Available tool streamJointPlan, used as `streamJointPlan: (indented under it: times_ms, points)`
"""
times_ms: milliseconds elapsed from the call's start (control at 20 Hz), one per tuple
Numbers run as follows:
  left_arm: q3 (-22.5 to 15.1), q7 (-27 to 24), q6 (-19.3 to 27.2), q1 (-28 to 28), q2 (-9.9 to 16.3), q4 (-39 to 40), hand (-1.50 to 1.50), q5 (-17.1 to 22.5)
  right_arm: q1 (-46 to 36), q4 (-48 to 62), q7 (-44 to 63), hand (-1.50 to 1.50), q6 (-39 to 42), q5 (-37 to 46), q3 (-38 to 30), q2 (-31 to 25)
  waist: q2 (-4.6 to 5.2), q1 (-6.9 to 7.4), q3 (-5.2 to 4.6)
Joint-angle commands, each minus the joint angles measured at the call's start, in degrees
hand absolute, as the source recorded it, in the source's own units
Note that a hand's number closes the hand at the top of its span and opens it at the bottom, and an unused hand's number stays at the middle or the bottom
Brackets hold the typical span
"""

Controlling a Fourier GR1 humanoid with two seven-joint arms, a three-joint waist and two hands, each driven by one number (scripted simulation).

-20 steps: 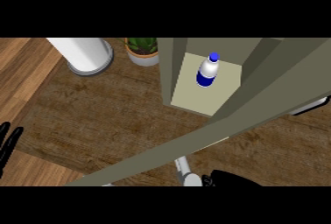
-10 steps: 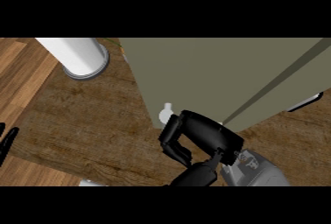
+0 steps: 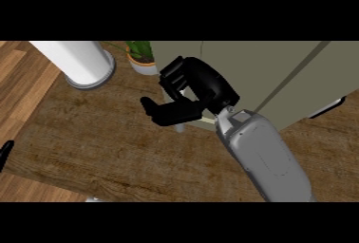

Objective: Pick up the bottled water, place it into the cabinet and close the cabinet

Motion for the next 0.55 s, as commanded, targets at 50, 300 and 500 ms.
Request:
streamJointPlan:
  times_ms: [50, 300, 500]
  points:
    - [0.27, -0.29, 0.01, -0.43, -0.42, 0.89, -1.50, -0.52, -10.20, 10.99, -3.67, 1.50, -9.21, -0.79, -4.65, 0.08, 0.47, -0.94, -0.05]
    - [1.31, -0.53, -1.32, 1.51, -0.06, 0.19, -1.50, 0.47, -11.62, 15.16, -4.85, -1.50, -14.12, -5.08, -6.72, 0.08, 0.29, -0.96, 0.06]
    - [0.50, -1.25, -1.97, 1.53, -1.34, 1.28, -1.50, -0.25, -14.64, 17.52, -6.13, -1.50, -17.05, -7.29, -4.50, 0.08, 0.34, -1.09, -0.08]
